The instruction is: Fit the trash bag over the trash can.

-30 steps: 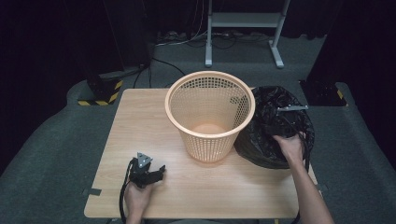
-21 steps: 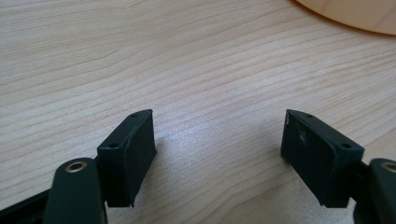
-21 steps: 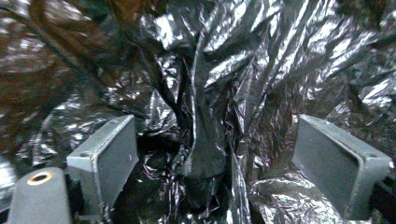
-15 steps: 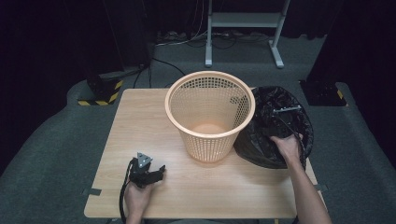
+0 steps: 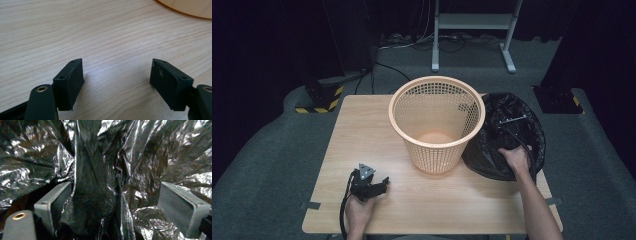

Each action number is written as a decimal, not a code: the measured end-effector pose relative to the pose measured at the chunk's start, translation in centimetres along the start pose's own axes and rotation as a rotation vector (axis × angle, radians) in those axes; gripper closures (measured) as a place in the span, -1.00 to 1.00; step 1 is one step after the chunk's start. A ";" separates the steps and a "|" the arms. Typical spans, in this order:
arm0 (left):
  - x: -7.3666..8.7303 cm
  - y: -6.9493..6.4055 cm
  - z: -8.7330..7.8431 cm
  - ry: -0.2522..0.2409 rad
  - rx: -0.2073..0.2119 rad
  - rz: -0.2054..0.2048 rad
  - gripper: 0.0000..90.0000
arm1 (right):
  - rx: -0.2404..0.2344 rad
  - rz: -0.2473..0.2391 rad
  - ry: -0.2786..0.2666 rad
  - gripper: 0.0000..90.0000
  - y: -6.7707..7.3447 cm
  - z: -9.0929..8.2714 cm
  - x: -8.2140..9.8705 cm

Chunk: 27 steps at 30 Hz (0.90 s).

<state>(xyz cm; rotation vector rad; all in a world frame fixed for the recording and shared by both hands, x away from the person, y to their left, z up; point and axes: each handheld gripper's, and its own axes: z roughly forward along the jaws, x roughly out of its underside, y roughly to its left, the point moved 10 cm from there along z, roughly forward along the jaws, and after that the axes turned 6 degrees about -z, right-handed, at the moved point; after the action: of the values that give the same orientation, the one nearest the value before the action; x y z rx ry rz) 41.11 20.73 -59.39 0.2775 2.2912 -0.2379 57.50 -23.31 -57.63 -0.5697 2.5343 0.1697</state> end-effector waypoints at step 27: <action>0.0 0.0 0.0 -0.001 -0.001 0.001 -0.40 | 0.074 -0.049 -0.037 0.58 -0.2 0.2 0.6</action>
<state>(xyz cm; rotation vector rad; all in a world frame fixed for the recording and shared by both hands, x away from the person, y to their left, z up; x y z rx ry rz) 41.10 20.75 -59.38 0.2778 2.2905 -0.2362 57.24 -23.61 -58.10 -0.5937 2.4775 0.0674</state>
